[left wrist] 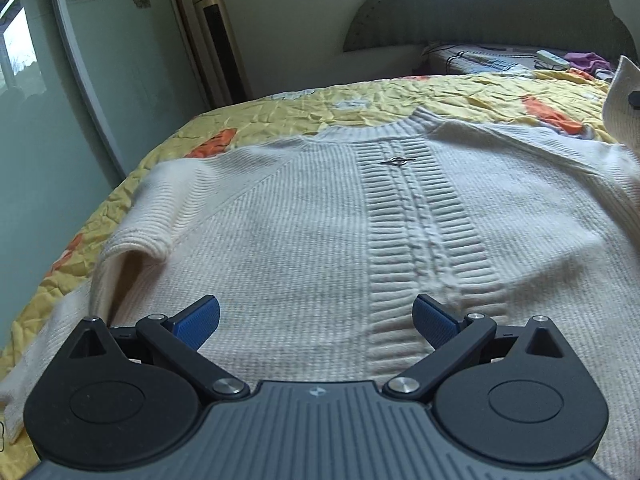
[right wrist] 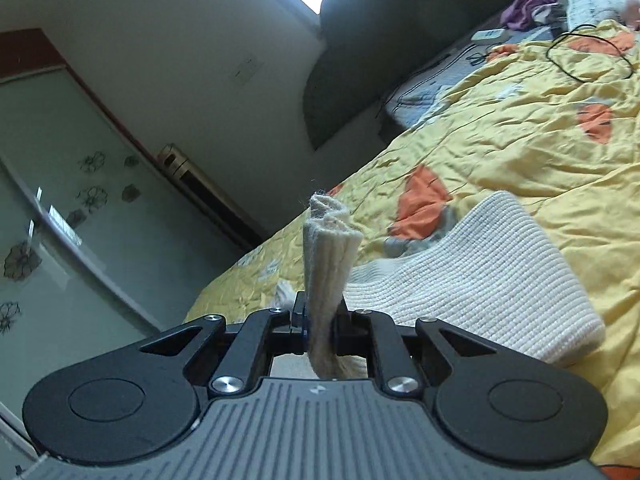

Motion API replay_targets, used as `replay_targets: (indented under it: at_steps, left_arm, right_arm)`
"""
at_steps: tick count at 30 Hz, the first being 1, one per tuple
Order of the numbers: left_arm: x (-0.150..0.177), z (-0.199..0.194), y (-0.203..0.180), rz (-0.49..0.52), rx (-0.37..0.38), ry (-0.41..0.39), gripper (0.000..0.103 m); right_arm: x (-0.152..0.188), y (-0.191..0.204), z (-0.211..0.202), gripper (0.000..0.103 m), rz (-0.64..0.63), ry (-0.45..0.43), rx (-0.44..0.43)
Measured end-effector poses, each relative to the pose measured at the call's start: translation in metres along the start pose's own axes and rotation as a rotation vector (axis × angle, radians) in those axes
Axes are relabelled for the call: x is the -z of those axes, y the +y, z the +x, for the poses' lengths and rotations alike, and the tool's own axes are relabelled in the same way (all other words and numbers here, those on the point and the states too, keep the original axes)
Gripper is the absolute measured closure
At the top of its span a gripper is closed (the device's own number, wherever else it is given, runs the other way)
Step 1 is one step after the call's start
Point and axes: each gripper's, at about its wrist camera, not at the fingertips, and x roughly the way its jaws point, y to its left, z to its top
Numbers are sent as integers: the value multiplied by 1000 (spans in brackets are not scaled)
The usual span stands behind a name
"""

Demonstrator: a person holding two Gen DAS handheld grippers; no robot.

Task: Fold small clothes
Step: 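Lift the sleeve with the right gripper and carry it across the sweater body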

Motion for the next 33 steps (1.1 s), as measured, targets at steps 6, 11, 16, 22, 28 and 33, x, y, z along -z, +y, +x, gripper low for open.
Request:
replay_targets:
  at_steps: [6, 11, 16, 22, 28, 33]
  left_arm:
    - [3, 8, 12, 0, -17, 17, 0]
    - [4, 14, 21, -11, -25, 25, 0]
    - [5, 19, 26, -19, -25, 23, 0]
    - [11, 23, 26, -15, -25, 7, 0]
    - [17, 27, 29, -33, -15, -8, 0]
    - [22, 30, 33, -68, 4, -13, 0]
  right_arm:
    - [19, 43, 25, 88, -65, 74, -27]
    - [30, 66, 34, 88, -124, 104, -32]
    - [35, 82, 43, 87, -147, 123, -36]
    - [40, 92, 53, 87, -157, 123, -27]
    - [43, 99, 68, 87, -152, 103, 4]
    - [47, 105, 87, 87, -137, 94, 17]
